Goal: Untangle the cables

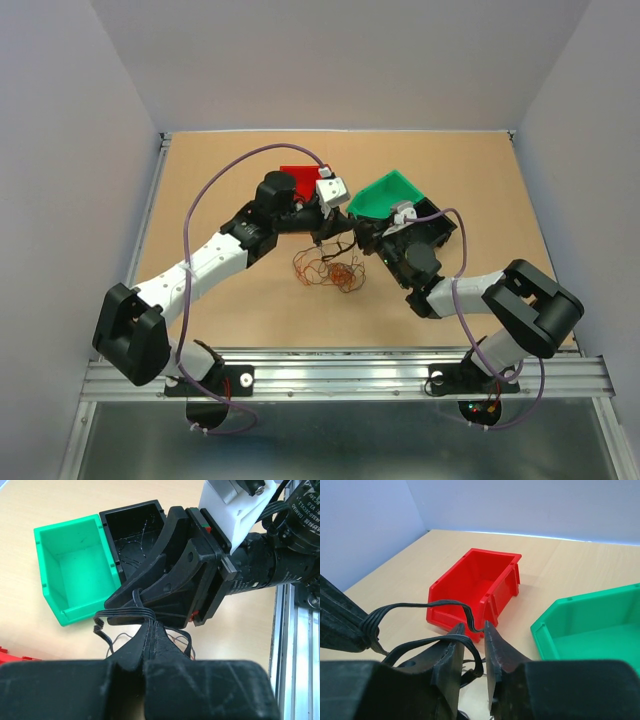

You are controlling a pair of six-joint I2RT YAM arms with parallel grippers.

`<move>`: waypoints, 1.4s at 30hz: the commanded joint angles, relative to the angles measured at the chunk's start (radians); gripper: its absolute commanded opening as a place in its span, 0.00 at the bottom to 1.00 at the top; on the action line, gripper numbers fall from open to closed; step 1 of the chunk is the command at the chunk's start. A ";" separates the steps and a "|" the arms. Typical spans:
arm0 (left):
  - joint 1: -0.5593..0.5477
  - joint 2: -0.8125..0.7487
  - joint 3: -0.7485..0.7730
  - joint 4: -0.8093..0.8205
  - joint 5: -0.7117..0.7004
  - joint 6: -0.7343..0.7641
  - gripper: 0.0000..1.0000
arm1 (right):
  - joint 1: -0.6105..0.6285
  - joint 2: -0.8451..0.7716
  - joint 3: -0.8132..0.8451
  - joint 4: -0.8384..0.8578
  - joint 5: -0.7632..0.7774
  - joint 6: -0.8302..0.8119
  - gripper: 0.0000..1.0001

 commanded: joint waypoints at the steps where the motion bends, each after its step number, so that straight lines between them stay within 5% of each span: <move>1: 0.001 -0.003 0.056 -0.008 0.046 0.011 0.00 | 0.011 -0.022 -0.008 0.151 0.034 -0.034 0.31; 23: 0.002 0.039 0.103 -0.080 0.169 0.019 0.00 | 0.011 0.022 -0.004 0.218 -0.110 -0.039 0.38; 26: 0.005 0.068 0.131 -0.123 0.221 0.031 0.00 | 0.011 0.028 -0.019 0.250 -0.119 -0.043 0.31; 31: 0.007 0.076 0.143 -0.156 0.256 0.051 0.00 | 0.011 0.028 -0.080 0.379 -0.148 -0.039 0.01; 35: 0.011 0.065 0.140 -0.156 0.243 0.060 0.01 | 0.012 0.008 -0.102 0.402 -0.125 -0.036 0.01; 37: 0.025 0.050 0.125 -0.132 0.203 0.057 0.08 | 0.011 0.002 -0.109 0.401 -0.092 -0.027 0.00; 42: 0.076 -0.070 0.008 0.084 0.070 -0.038 0.48 | 0.011 -0.048 -0.114 0.304 0.089 0.009 0.01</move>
